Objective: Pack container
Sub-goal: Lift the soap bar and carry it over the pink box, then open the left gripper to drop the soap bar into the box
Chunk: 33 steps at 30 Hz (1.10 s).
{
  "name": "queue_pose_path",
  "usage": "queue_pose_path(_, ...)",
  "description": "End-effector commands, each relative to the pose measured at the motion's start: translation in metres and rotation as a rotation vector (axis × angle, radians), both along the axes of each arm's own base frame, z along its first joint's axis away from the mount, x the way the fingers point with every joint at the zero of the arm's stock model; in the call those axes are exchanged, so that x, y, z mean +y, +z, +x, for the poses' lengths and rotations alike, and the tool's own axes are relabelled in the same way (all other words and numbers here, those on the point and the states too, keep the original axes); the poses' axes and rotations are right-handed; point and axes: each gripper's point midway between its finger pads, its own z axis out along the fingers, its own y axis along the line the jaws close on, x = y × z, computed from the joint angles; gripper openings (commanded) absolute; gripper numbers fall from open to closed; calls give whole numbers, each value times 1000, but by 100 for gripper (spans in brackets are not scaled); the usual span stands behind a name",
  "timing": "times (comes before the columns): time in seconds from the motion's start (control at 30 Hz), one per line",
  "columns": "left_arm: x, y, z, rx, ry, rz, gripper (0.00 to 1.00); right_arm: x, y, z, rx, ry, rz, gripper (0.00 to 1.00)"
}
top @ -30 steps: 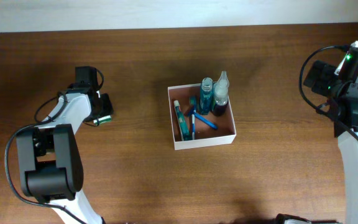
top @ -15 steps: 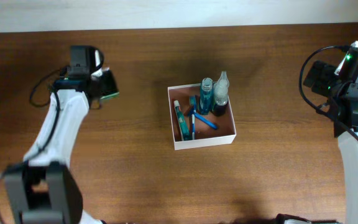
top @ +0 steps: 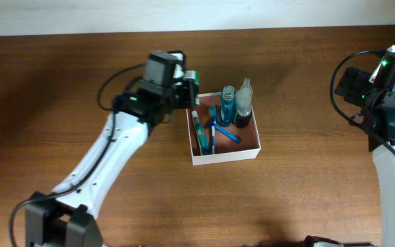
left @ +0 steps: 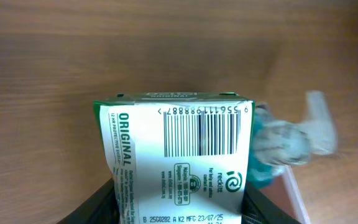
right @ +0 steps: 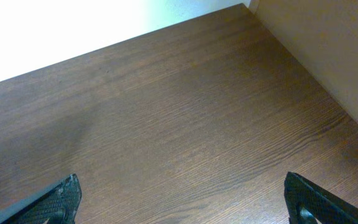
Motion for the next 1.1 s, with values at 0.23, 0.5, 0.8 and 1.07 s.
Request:
queue_pose_path(0.23,-58,-36,-16,71,-87,-16,14,-2,10,0,-27,-6,-4,99)
queue_pose_path(0.5,-57,-45,-27,118,-97,11,15,-2,10,0,-27,-6,-4,99)
queue_pose_path(0.8,-49,-60,-48,216,-104,64,15,-2,10,0,-27,-6,-4,98)
queue_pose_path(1.07,-47,-59,-47,214,-97,61,99,-2,10,0,-27,-6,-4,99)
